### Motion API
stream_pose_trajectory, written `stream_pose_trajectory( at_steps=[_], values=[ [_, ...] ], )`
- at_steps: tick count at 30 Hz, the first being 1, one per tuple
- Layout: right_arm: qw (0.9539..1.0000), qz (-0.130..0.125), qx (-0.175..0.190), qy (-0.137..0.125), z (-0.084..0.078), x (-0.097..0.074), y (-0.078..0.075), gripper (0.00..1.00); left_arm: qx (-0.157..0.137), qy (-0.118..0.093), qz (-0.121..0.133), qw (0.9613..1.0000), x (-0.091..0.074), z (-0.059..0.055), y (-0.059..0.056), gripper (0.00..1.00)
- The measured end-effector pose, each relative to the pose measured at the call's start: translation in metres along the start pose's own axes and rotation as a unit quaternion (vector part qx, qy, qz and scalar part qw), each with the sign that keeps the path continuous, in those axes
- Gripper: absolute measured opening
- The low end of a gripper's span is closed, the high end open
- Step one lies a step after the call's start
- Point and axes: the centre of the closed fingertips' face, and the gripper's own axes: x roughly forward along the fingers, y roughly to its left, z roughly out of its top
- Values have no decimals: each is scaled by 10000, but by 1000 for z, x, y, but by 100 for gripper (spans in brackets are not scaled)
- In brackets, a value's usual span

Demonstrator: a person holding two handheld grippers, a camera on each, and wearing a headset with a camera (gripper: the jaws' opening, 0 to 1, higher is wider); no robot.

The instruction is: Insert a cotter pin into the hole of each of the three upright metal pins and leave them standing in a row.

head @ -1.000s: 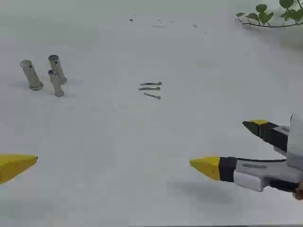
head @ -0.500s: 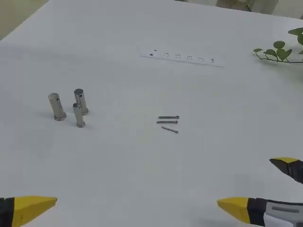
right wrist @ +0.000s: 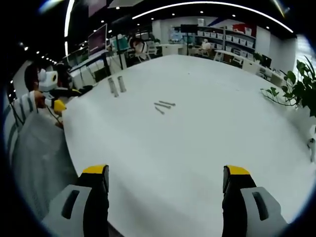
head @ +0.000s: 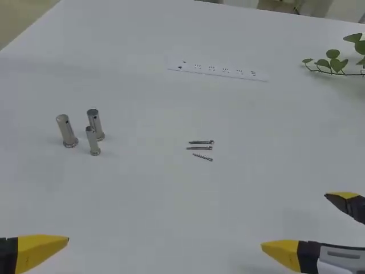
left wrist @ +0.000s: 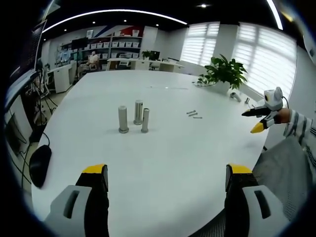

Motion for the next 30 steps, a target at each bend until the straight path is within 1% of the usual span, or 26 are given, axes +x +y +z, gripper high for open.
stream_pose_trajectory(
  at_steps=[3, 10, 15, 23, 30],
  values=[
    [10000, -28, 12, 4, -2, -2, -1, 98, 4, -6, -3, 10000, 0, 1, 0, 99],
    [10000, -67, 44, 0, -4, -5, -2, 98, 24, -10, -25, 10000, 0, 2, -5, 99],
    [10000, -61, 57, 17, -6, -5, -2, 98, 39, -5, -26, 10000, 0, 3, -6, 99],
    [10000, -39, 82, 33, -8, -4, 0, 98, 56, -6, -27, 10000, 2, 4, -1, 99],
    [9999, -36, 97, 59, -10, -4, -2, 98, 113, 28, -71, 9999, 7, 5, 3, 99]
  ],
)
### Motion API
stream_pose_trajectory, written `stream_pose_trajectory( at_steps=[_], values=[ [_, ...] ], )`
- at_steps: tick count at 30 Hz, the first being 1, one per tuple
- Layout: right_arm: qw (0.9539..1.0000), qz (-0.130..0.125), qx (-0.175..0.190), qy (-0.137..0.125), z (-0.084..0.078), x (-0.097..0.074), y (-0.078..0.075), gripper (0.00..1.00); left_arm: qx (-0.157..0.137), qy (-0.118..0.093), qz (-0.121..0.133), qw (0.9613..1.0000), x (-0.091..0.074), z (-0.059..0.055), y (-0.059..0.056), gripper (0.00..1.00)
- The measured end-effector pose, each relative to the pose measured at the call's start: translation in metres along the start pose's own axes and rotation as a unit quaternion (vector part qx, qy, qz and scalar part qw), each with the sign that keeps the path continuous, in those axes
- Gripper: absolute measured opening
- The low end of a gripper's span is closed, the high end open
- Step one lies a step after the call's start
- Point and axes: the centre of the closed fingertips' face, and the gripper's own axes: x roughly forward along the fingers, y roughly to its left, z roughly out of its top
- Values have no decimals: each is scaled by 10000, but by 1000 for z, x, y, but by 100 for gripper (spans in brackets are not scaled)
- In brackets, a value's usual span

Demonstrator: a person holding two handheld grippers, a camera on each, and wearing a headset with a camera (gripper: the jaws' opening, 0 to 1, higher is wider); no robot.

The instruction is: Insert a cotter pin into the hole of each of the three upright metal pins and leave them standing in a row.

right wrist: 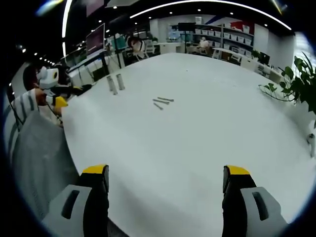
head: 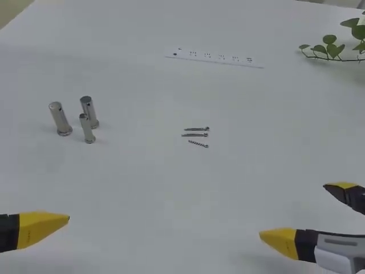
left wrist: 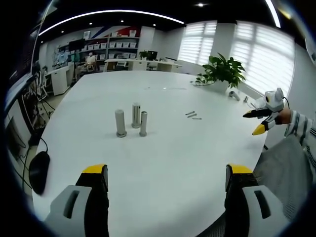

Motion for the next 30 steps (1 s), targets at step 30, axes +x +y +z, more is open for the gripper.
stream_pose_trajectory(
  at_steps=[30],
  values=[
    [9999, -42, 18, 136, -2, 3, 1, 97, 433, 185, -350, 9983, 55, 25, 15, 95]
  ],
)
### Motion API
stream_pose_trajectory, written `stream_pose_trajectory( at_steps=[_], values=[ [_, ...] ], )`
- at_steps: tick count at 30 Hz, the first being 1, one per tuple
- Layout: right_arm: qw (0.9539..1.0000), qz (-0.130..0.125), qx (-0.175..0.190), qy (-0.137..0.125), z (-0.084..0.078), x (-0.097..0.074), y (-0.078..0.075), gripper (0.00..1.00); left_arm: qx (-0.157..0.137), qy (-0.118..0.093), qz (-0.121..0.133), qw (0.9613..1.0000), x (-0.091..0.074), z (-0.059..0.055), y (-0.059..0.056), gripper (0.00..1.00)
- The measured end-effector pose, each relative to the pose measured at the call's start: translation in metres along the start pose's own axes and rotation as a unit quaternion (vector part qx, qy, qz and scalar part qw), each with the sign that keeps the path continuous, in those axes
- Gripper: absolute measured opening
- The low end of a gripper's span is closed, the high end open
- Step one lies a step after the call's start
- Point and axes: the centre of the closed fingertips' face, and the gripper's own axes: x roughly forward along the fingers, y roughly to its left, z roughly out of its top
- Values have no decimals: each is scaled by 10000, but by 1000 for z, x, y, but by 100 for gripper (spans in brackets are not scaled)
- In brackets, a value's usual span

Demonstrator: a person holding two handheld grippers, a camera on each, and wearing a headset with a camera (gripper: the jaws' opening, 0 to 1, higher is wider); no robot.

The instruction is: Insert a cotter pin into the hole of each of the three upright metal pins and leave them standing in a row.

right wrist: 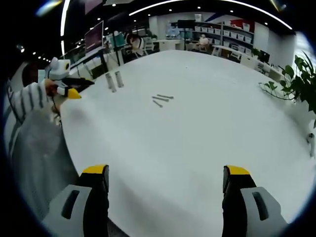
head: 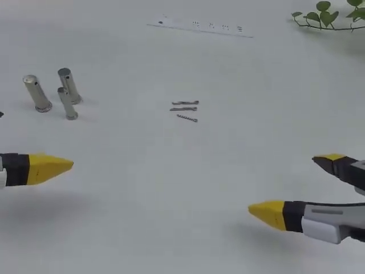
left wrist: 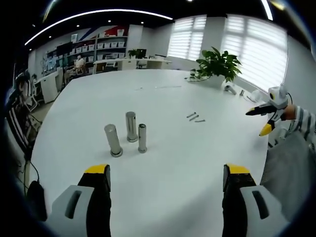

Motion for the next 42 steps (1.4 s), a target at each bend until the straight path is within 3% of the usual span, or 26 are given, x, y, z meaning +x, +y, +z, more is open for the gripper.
stream_pose_trajectory(
  at_steps=[4, 14, 17, 20, 24, 32, 42],
  values=[
    [10000, -30, 50, 0, -1, 0, -1, 98, 171, 49, -75, 9998, 11, 6, 1, 95],
    [9999, -24, 149, 15, -4, 0, 0, 97, 194, 33, -144, 9997, 39, 19, 7, 86],
    [9998, -24, 179, 28, -5, 0, -1, 97, 199, 3, -115, 9997, 45, 22, 9, 80],
    [9998, -40, 183, 79, -7, 0, -2, 97, 333, -110, 79, 9994, 48, 28, 15, 70],
    [9998, -84, 183, 55, -6, -1, -3, 97, 210, -190, 183, 9994, 52, 31, 21, 58],
    [9996, -102, 250, 13, -5, -1, -4, 97, 115, -225, 148, 9996, 59, 34, 22, 47],
    [9996, -137, 254, -7, -5, -3, -4, 96, 250, -22, 231, 9994, 70, 26, 24, 34]
  ],
)
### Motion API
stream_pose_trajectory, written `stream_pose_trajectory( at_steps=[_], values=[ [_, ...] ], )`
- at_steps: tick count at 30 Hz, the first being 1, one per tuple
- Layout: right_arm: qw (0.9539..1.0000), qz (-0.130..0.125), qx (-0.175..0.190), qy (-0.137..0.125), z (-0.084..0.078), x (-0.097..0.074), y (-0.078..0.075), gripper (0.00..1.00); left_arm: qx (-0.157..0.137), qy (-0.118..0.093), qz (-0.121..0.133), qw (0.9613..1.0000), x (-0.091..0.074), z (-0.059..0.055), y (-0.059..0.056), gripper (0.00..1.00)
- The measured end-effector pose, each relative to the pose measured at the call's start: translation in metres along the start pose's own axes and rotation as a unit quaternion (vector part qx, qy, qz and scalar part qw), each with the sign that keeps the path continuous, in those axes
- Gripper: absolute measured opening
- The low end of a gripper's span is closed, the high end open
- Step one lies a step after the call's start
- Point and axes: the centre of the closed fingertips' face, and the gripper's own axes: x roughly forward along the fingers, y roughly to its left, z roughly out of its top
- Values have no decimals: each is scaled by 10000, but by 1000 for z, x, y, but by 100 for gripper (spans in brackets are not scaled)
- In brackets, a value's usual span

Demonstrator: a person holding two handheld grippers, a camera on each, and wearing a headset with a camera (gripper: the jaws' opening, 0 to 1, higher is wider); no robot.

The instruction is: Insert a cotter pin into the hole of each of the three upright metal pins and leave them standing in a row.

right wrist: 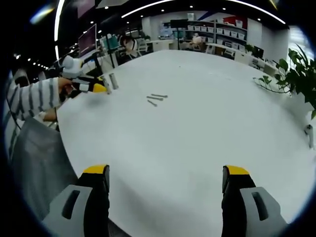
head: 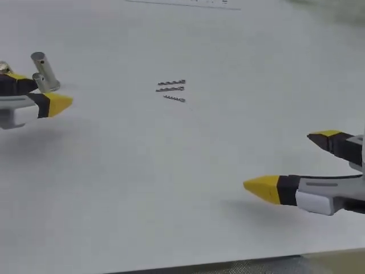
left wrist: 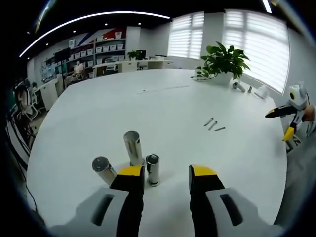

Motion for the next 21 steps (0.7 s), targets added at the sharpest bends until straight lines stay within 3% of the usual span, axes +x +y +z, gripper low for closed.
stream_pose_trajectory(
  at_steps=[3, 21],
  values=[
    [10000, -16, 4, 14, -1, 0, -1, 96, -22, 72, 35, 10000, 2, -2, 1, 29],
    [10000, -32, 47, -13, -2, 1, -1, 96, -157, 15, 347, 9993, 3, -1, 14, 11]
  ],
)
